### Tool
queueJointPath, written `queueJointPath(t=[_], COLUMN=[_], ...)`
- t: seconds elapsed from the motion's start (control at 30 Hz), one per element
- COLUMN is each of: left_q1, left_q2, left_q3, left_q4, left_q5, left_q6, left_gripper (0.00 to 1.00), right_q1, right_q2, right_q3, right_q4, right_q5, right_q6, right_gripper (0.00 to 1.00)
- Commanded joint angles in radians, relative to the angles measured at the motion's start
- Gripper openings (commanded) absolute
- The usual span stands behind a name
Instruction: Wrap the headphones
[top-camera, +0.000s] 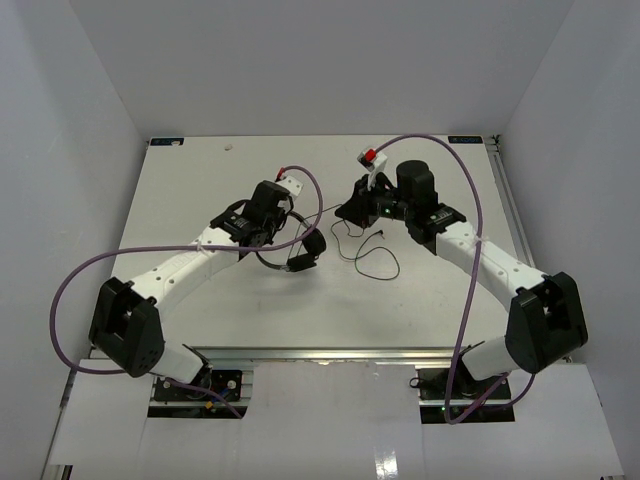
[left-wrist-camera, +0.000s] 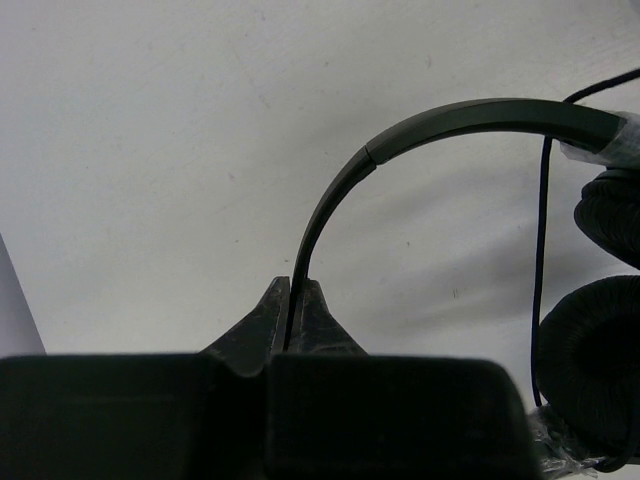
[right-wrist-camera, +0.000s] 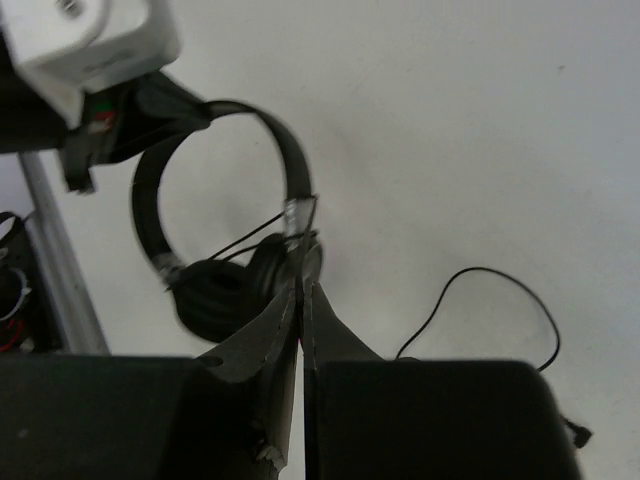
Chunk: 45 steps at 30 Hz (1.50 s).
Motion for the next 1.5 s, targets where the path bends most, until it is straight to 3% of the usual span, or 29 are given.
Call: queueJointPath(t=[0.0, 0.33, 0.57, 0.73, 1.03, 1.47], left_q1=[-0.004, -0.004, -0.004, -0.004, -0.004, -0.004], left_q2=[0.044, 0.045, -0.054, -0.143, -0.206, -0.305], left_q3=[0.076, 0.144, 0.130, 0.105, 0.134, 0.132], left_q4=[-0.032, -0.061, -0.047, -0.016, -0.026, -0.037], left_q5=[-0.170, -0.138, -0.197, -0.140, -0.114, -0.115], left_q6=[-0.056, -0.311, -0.519, -0.617, -0.702, -0.802], left_gripper=[0.00, 0.00, 0.00, 0.00, 0.00, 0.00], right_q1=[0.017, 0.104, 0.141, 0.188, 0.228, 0.242], right_q2=[-0.092, -0.118, -0.148, -0.127, -0.061, -0.056], right_q3=[-0.103, -0.259, -0.386, -0.419, -0.450, -0.519], right_q4=[0.257, 0.498, 0.644, 0.707, 0.828, 0.872], right_q5=[-0.202, -0.284, -0.286, -0.275, -0.273, -0.134], right_q6=[0.129, 0.277, 0.338, 0.348, 0.372, 0.356], right_gripper=[0.08, 0.08, 0.08, 0.08, 0.08, 0.08])
